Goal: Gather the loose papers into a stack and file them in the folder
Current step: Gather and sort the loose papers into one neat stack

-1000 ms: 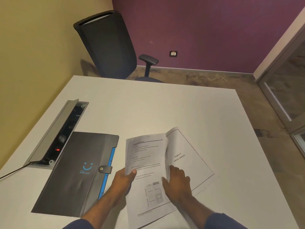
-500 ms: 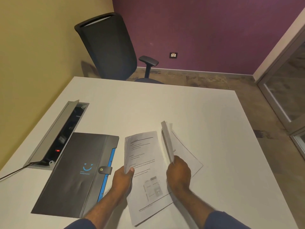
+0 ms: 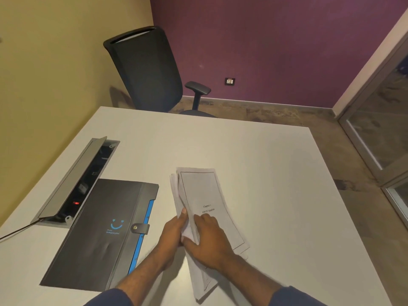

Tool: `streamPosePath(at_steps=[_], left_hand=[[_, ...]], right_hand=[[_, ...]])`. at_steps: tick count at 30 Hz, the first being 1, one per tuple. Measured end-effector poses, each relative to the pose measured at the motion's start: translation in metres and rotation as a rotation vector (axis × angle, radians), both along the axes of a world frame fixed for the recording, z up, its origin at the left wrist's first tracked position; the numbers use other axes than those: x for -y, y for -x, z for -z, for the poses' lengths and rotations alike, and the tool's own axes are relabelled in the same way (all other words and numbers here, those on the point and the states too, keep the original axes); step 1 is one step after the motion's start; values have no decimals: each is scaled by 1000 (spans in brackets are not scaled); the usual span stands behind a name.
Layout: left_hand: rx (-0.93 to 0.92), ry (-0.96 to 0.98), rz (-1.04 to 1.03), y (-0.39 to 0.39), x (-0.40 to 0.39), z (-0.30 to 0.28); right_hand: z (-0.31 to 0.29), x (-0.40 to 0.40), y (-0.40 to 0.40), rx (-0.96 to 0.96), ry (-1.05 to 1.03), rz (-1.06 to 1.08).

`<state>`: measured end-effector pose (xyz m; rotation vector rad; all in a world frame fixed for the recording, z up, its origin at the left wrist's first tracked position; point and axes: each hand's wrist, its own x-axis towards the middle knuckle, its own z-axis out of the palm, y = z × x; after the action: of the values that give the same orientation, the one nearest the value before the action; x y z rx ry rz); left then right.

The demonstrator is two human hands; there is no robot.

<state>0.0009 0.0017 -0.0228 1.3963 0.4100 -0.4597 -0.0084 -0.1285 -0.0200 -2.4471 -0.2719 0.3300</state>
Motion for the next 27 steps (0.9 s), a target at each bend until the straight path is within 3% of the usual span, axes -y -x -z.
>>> streamPosePath(at_steps=[3,8,12,15,18,21,23,25,27], left_hand=[[6,27,32,3,-1,-6],[49,-142,-43,3,7,-7],[47,-186,-103,1,1,-9],[61,-214,-47,-1,-9,-15],[72,-228,3,-2,-18,-25],[100,-207,62,-1,-27,-34],[111,-166,98,-1,-30,-39],[133,-132,143,0,-32,-42],[152,-120,199,0,-31,-45]], right_hand=[[-3,6,6,-20,53,-105],[-6,8,17,-7,28,-200],[-4,21,24,-72,-117,-239],[-4,44,20,-5,-310,18],[-8,73,2,103,-354,379],[-21,101,-10,-24,-396,571],[-29,115,-15,-135,-557,580],[-36,125,-18,-249,-887,492],[-44,129,-19,-318,-1068,416]])
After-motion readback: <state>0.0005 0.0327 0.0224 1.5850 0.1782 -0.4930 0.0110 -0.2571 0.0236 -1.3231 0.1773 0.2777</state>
